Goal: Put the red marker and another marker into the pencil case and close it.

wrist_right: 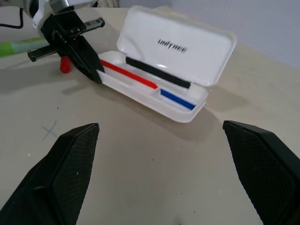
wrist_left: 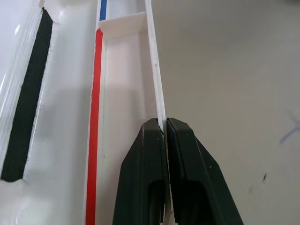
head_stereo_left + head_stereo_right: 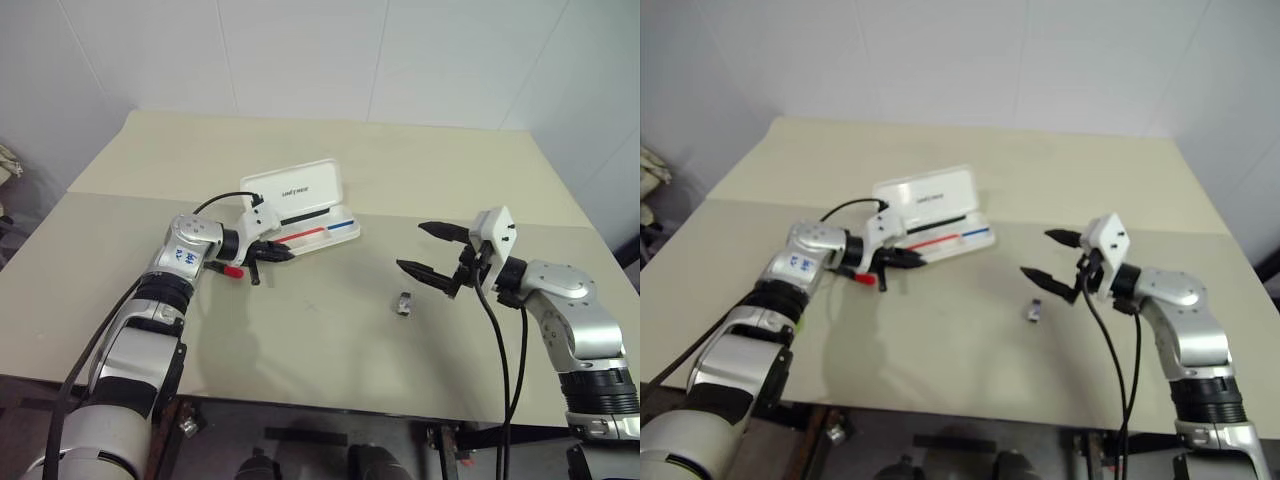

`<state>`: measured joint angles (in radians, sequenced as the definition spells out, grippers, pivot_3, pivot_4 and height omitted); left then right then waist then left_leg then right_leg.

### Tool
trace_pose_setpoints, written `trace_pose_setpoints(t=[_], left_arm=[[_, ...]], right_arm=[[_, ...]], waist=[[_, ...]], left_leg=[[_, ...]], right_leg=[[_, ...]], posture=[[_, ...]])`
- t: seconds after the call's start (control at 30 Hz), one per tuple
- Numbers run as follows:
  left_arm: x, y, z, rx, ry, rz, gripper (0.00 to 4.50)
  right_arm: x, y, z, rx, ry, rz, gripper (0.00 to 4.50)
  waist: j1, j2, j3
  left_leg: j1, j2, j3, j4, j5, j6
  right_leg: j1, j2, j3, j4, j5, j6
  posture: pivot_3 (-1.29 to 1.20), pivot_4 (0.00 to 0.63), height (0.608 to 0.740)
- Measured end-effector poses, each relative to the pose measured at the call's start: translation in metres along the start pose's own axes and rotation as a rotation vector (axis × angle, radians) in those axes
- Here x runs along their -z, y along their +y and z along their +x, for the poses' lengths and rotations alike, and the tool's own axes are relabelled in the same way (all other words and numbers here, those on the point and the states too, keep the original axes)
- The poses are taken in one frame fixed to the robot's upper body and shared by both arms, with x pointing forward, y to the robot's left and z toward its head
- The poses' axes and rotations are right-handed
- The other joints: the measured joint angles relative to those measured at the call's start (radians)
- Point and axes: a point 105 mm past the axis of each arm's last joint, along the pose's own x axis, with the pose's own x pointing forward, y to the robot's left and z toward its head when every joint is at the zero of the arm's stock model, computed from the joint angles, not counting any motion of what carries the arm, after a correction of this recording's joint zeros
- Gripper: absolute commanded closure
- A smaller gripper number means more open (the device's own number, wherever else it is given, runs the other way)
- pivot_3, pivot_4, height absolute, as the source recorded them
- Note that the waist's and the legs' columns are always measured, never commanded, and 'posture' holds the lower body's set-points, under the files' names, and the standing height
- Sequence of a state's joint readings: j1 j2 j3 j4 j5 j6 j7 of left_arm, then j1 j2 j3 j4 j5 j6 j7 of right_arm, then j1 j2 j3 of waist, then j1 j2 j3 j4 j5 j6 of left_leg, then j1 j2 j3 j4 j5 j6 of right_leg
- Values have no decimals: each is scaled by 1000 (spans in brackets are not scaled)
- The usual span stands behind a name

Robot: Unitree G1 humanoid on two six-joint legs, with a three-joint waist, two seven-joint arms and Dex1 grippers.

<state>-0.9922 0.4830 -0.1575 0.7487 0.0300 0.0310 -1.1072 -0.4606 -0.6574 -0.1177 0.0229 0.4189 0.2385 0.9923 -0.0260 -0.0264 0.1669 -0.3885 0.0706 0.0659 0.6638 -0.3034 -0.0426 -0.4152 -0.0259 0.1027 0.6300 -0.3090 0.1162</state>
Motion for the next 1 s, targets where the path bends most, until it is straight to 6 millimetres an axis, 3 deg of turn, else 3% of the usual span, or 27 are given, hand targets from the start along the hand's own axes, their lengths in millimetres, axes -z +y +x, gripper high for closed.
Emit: trace_pose_setpoints(t=[0.2, 0.5, 0.77, 1.0], left_arm=[[-16, -33, -7, 28, -57, 82, 4461], [1, -96, -15, 145, 30, 141, 4461], [5, -126, -23, 206, 57, 217, 4461], [26, -135, -33, 227, 128, 261, 4461]], right_arm=[[1, 3, -11, -61, 35, 23, 0], [-4, -6, -28, -48, 77, -2, 0], [-4, -7, -29, -42, 82, 8, 0], [-3, -7, -30, -34, 85, 8, 0]], waist=[[-2, 0, 0], [-2, 0, 0], [-2, 0, 0], [-2, 0, 0]], left_leg=[[0, 0, 2, 0, 0, 0], [3, 0, 3, 2, 0, 3], [3, -1, 4, 2, 0, 4], [3, -1, 5, 2, 0, 4]], right_leg=[[0, 0, 1, 0, 0, 0], [1, 0, 4, -1, 1, 3], [1, 0, 7, -2, 2, 4], [1, 0, 7, -3, 2, 4]], posture=[[0, 150, 740], [0, 150, 740], [0, 150, 740], [0, 150, 740]])
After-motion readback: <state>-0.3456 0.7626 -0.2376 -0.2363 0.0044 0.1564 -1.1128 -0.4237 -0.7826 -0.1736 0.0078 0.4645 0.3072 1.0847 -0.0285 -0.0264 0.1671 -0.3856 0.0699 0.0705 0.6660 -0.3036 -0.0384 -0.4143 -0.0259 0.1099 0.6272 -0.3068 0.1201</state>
